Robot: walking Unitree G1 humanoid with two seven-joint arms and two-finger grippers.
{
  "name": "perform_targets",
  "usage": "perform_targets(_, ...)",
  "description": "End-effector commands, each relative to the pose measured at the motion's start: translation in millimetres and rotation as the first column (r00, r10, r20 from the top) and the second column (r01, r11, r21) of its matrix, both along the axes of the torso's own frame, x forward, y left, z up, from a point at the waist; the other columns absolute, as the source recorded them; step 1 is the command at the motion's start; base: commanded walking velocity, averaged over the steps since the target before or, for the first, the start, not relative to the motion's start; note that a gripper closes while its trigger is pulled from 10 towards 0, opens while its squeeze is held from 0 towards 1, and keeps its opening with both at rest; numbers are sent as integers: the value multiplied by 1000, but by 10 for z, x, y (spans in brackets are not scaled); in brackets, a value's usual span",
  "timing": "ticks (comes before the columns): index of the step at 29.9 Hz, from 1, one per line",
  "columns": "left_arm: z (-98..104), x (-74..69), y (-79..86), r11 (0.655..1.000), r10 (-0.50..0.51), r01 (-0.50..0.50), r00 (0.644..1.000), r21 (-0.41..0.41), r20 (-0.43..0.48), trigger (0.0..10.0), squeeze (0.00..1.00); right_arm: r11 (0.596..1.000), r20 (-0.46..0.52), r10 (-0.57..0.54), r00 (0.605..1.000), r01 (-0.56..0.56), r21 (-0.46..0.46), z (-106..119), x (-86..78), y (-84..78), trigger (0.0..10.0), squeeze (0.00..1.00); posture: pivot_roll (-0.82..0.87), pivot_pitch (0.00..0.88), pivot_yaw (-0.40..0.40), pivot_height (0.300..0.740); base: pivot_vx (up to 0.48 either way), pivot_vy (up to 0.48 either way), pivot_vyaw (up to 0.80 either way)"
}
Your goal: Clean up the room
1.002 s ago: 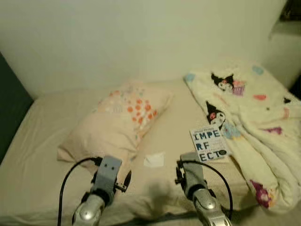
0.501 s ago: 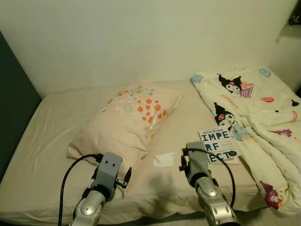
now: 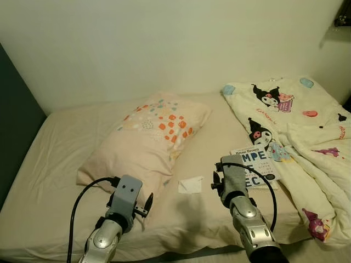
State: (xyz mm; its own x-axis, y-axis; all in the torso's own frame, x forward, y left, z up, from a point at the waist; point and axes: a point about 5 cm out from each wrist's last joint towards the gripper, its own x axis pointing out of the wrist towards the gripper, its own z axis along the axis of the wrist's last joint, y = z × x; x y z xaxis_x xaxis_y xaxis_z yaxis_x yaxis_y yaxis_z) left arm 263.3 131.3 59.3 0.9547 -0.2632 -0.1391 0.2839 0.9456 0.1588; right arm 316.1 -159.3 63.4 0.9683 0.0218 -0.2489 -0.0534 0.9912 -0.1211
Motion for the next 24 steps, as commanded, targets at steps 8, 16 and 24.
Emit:
perform_targets(8, -49, -45, 50, 1000, -9, 10, 1000, 17, -16, 10000, 0, 1000, -47, 8, 999, -6, 29, -163, -103, 68, 10000, 0, -55, 82, 53, 628, 0, 0, 0)
perform_targets(16, -43, -40, 22, 999, -31, 31, 999, 24, -13, 10000, 0, 999, -51, 1, 999, 1, 43, -187, -131, 88, 10000, 0, -56, 82, 54, 593, 0, 0, 0)
perform_targets(24, -55, -76, -31, 998, -62, 62, 998, 29, -17, 10000, 0, 999, -54, -4, 999, 7, 43, -210, -158, 86, 10000, 0, -50, 94, 55, 593, 0, 0, 0)
